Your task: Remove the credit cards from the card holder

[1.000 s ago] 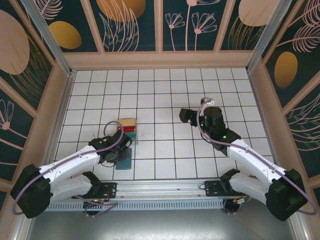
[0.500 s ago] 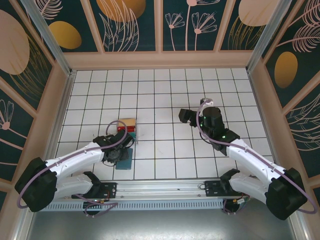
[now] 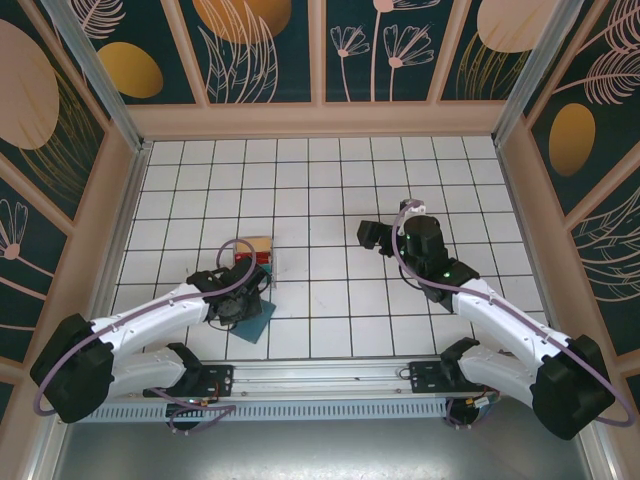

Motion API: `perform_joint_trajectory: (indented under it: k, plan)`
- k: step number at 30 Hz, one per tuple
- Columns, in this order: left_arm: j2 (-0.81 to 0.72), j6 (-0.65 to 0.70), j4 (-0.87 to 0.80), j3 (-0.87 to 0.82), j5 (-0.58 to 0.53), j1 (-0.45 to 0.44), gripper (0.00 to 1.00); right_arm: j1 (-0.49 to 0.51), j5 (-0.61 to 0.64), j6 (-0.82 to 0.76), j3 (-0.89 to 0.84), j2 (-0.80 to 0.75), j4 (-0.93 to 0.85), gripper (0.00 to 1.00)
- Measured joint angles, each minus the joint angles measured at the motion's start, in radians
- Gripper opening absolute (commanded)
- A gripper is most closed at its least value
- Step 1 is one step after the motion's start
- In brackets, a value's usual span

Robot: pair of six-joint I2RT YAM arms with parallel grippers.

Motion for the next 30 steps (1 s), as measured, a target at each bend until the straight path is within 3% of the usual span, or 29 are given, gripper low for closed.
perform_joint_trajectory:
  k: [14,23,30]
  plan:
    - [0.028,-0.16,0.177,0.087,0.129,-0.005,0.0,0.001,0.008,0.005,-0.026,-0.03,-0.007,0.99]
    - [0.208,-0.232,0.337,0.227,0.18,-0.052,0.0,0.0,0.024,0.005,-0.037,-0.06,-0.011,0.99]
    - [0.407,-0.233,0.393,0.43,0.159,-0.064,0.0,0.0,0.009,0.006,-0.055,-0.073,-0.012,0.99]
